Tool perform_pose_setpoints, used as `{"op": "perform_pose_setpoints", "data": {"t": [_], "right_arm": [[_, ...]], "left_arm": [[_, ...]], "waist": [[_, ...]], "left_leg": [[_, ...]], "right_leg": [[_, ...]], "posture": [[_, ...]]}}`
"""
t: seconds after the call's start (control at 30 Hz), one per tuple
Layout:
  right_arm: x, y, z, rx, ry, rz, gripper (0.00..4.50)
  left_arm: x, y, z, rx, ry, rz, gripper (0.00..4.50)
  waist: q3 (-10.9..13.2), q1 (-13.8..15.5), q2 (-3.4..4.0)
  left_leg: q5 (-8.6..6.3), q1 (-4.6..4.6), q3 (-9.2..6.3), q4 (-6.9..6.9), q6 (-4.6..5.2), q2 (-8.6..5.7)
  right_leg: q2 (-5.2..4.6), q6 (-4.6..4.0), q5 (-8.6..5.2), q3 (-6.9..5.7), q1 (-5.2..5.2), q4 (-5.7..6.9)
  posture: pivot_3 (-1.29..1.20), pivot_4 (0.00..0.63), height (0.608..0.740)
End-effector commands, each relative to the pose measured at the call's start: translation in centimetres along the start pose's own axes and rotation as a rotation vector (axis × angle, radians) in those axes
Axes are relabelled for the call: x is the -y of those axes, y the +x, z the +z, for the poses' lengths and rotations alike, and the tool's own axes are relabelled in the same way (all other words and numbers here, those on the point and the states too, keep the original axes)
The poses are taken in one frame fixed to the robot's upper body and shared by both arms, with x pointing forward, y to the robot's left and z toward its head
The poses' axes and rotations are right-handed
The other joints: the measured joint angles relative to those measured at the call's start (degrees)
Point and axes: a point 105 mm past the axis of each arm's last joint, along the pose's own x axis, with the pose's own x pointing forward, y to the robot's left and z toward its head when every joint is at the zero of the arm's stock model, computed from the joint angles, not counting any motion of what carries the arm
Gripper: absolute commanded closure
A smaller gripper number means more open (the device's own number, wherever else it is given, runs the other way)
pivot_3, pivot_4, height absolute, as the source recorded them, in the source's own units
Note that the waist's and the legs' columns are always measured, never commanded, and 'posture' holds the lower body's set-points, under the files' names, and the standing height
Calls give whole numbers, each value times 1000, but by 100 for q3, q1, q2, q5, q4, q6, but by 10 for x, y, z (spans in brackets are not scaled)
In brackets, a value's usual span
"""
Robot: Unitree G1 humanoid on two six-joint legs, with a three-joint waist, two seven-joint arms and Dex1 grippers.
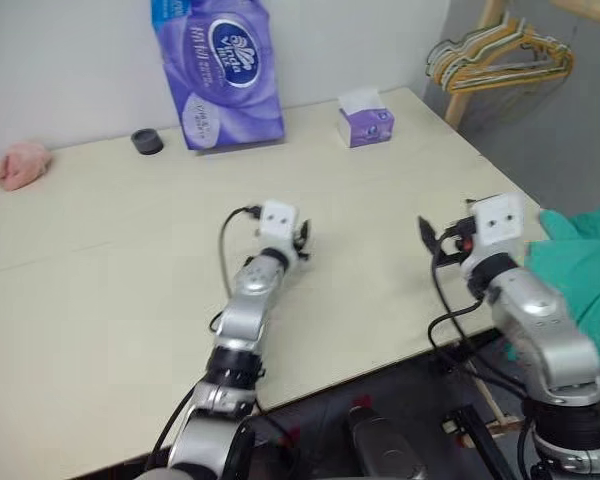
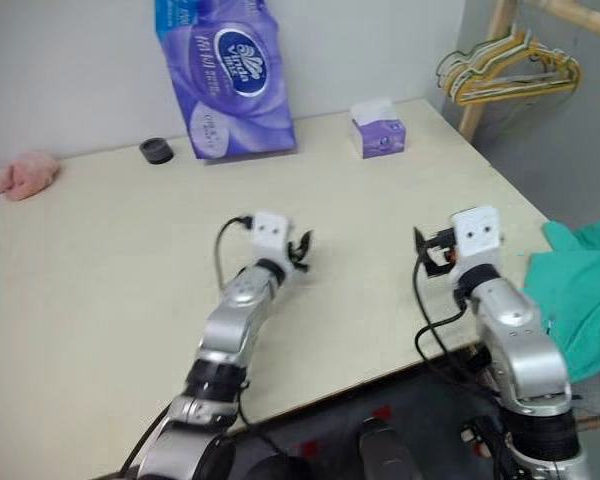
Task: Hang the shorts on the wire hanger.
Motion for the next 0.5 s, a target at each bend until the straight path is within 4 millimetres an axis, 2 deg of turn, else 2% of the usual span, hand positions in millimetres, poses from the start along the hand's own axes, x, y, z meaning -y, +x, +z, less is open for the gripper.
{"op": "perform_pose_setpoints", "data": {"t": [0.03,0.13,0.2,0.33,0.5], "right_arm": [[-11,17,0,72,128,9,12],[-32,27,-14,56,180,81,12],[-41,30,-18,54,181,113,12],[-46,31,-29,62,181,124,12],[-49,30,-36,59,181,147,12]], "left_arm": [[-27,-15,15,66,-18,165,2496],[-46,-24,5,37,9,256,2496],[-52,-28,2,32,22,279,2496],[-62,-37,-3,28,10,305,2496],[-58,-39,-4,35,-10,276,2496]], "waist": [[-15,188,-25],[-27,497,-40],[-43,680,-60],[-79,990,-90],[-96,1271,-107]], "left_leg": [[1,1,-2,0,-2,1],[6,-1,-9,4,-7,-6],[7,0,-13,3,-9,-5],[9,-4,-14,0,-14,-5],[16,-2,-15,-1,-25,-5]], "right_leg": [[-1,-7,4,-3,0,0],[-10,-18,11,-16,0,1],[-10,-21,12,-24,0,1],[-17,-23,13,-33,-8,0],[-20,-45,26,-44,-9,-1]], "posture": [[-78,102,740],[-21,97,740],[-5,94,740],[74,74,740],[106,74,740]]}}
